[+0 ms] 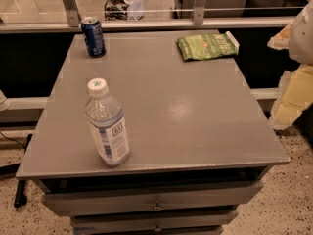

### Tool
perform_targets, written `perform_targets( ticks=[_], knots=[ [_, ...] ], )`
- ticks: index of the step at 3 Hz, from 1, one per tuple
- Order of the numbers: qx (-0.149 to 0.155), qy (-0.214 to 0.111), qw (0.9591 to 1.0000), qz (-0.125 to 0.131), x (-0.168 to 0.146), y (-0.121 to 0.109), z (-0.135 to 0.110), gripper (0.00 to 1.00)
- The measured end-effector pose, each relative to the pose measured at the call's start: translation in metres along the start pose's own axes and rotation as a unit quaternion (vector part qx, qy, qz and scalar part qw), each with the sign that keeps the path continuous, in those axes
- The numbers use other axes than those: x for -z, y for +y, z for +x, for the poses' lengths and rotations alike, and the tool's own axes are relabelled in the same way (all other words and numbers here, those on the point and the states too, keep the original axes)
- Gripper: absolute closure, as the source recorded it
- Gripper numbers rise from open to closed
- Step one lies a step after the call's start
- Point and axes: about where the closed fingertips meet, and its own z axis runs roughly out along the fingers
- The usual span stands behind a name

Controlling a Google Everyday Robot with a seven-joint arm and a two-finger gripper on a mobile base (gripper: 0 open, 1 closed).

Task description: Move green jalapeno chip bag near blue plastic bottle

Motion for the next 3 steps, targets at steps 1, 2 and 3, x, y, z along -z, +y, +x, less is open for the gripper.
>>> perform_targets(
  ticks=[1, 2, 3],
  knots=[
    [0.000, 0.000, 1.0000, 0.000, 0.000, 0.000, 0.000, 0.00],
    [-0.007, -0.029, 0.9995, 0.014, -0.009, -0.012, -0.007, 0.00],
    [-0.033, -0.114, 0.9917, 0.049, -0.035, -0.055, -0.025, 0.00]
  ],
)
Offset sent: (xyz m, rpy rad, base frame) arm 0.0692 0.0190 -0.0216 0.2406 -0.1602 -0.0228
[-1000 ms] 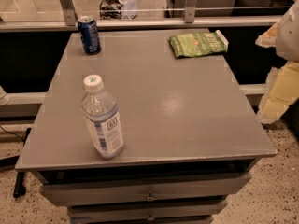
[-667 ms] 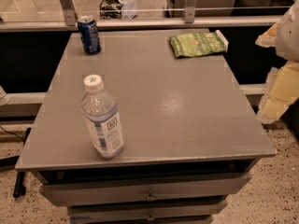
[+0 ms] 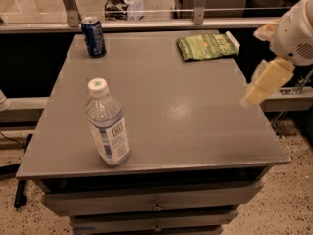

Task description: Move green jalapeno chip bag near blue plastic bottle

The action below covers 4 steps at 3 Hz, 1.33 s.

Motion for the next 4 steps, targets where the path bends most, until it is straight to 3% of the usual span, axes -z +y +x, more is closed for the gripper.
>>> perform_targets(
  ticks=[1, 2, 3, 4],
  knots=[
    [-0.041, -0.089, 0.9946, 0.032, -0.032, -0.052, -0.020, 0.00],
    [-0.095, -0.157, 0.9818, 0.049, -0.068, -0.100, -0.038, 0.00],
    [-0.145, -0.174, 0.9724, 0.058, -0.111, -0.136, -0.046, 0.00],
    [-0.189, -0.166, 0.9656, 0.067, -0.150, -0.165, -0.039, 0.00]
  ],
)
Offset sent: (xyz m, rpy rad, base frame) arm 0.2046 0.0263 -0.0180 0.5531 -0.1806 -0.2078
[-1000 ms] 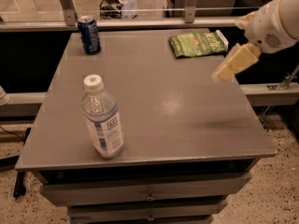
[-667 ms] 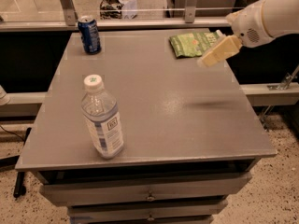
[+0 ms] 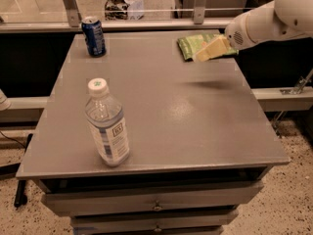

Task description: Move green jalapeno chip bag near blue plastic bottle

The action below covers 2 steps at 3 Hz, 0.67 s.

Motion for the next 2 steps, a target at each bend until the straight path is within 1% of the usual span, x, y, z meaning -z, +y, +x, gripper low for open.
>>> perform_targets(
  ticks=[1, 2],
  knots=[
    [-0.026, 0.016, 0.9994, 0.017, -0.032, -0.024, 0.014, 0.00],
    [-0.043, 0.031, 0.9981, 0.031, -0.053, -0.043, 0.031, 0.00]
  ],
)
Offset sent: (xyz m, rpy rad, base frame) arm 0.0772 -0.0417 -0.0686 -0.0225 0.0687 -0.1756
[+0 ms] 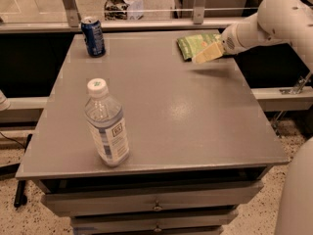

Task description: Move green jalapeno chip bag near blue plastic bottle

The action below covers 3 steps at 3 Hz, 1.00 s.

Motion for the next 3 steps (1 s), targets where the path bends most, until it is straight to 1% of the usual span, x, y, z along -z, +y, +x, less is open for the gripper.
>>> perform_targets(
  ticks=[1, 2, 3],
  knots=[
    [-0.008, 0.007, 0.9999, 0.003, -0.0143, -0.0092, 0.0100, 0.16],
    [-0.011, 0.000, 0.9999, -0.005, -0.0205, -0.0063, 0.0107, 0.41],
    [-0.010, -0.010, 0.9998, -0.011, -0.0186, -0.0013, 0.0062, 0.62]
  ],
)
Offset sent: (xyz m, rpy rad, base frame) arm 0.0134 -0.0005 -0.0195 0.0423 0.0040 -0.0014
